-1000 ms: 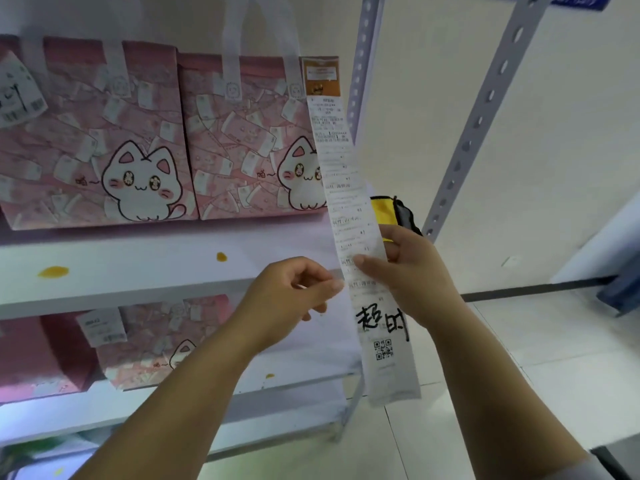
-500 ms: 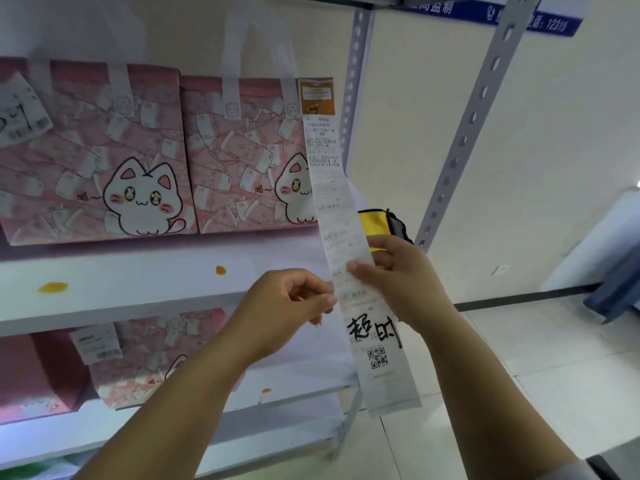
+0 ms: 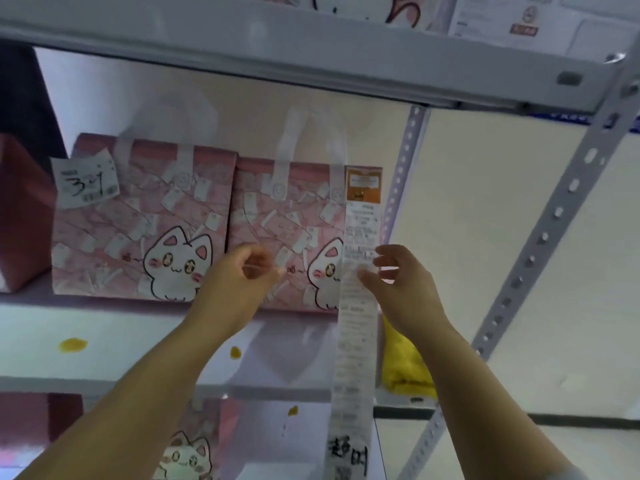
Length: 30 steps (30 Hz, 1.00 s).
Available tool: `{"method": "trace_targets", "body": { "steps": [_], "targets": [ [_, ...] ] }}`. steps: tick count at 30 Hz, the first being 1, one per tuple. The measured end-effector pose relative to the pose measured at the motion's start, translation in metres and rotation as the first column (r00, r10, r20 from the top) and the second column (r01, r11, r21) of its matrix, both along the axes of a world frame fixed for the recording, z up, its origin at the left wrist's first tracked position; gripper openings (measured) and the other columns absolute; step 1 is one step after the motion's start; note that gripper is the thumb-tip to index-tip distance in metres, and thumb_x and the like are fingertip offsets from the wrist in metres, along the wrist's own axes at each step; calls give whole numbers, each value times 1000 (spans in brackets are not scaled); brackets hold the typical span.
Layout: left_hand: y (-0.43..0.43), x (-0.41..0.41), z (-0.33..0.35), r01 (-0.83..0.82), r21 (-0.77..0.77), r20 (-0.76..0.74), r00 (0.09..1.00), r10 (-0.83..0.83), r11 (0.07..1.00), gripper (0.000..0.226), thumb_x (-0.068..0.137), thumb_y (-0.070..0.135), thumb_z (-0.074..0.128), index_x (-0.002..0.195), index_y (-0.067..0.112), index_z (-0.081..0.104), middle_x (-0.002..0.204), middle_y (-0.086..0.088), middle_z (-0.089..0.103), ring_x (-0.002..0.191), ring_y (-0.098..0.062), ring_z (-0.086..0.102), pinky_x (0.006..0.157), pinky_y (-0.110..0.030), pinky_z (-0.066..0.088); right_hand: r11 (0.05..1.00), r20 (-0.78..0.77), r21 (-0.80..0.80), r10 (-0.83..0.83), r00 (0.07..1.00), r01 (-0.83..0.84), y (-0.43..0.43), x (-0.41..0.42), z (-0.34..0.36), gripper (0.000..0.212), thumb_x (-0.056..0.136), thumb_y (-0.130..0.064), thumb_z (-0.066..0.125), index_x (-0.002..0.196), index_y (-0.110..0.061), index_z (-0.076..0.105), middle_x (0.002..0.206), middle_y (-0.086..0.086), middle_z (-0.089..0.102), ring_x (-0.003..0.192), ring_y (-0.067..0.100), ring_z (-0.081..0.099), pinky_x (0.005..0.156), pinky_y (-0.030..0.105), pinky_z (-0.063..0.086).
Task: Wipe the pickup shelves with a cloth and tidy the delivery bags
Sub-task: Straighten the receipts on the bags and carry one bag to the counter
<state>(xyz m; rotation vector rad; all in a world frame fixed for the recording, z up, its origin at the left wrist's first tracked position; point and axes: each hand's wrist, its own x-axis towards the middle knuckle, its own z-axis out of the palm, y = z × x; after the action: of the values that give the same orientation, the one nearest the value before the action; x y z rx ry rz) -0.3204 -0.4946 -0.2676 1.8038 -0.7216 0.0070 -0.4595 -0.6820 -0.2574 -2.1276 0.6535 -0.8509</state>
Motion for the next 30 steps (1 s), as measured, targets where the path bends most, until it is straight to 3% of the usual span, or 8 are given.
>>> {"method": "trace_targets", "body": {
  "steps": [3,6,9,12,18,21,25,30],
  "targets": [
    [-7,20,6,-96,4,87,992,96,995,33,81,29,68,113,25,57,111,5,58,100,-13,55,81,-28,44,994,3,-70,-78,997,78,-12,21,3,51,83,-30,67,128,-23,45,119,-2,50,107,19,54,89,35,46],
    [-12,32,9,-196,63,323,932,166,979,43,81,23,68,121,15,55,124,-6,47,112,-22,45,91,-29,38,974,69,-158,-154,986,163,-20,33,2,58,83,-27,68,133,-17,40,127,7,42,113,28,50,94,41,44],
    [-16,43,10,-283,117,463,864,200,952,48,80,21,67,125,10,51,131,-9,41,120,-29,32,93,-26,27,973,6,-83,-216,976,216,-28,44,7,57,86,-38,62,133,-16,40,128,7,38,112,30,49,92,45,47],
    [-21,50,11,-289,194,460,871,174,937,52,82,27,63,130,14,46,135,-5,38,123,-28,26,100,-33,26,976,-89,33,-212,973,215,-33,53,12,47,89,-43,55,125,-14,50,124,8,45,100,26,57,81,38,49],
    [-21,53,11,-284,195,451,876,171,939,52,83,31,60,130,17,44,135,-4,37,122,-28,24,100,-41,31,962,-44,166,-213,976,217,-37,57,8,18,93,-30,53,96,-13,52,94,5,64,73,16,60,55,28,43],
    [-21,51,12,-288,192,422,887,186,938,56,83,34,61,133,16,40,134,-7,38,121,-28,25,100,-40,29,930,86,300,-250,964,214,-35,52,6,14,95,-28,51,96,-14,50,88,3,64,71,17,62,54,27,45],
    [-19,51,16,-283,232,369,911,185,931,57,88,40,53,136,15,37,131,-8,45,119,-30,28,96,-40,31,926,240,299,-308,921,232,-30,39,6,12,96,-28,48,96,-16,48,87,2,64,70,18,63,52,25,43],
    [-21,47,25,-229,213,305,939,158,950,47,91,36,50,132,15,43,123,-3,55,118,-29,33,95,-41,36,913,362,341,-346,866,222,-21,22,16,13,96,-30,48,85,-24,47,85,1,66,75,23,65,66,39,54]
  ]
}}
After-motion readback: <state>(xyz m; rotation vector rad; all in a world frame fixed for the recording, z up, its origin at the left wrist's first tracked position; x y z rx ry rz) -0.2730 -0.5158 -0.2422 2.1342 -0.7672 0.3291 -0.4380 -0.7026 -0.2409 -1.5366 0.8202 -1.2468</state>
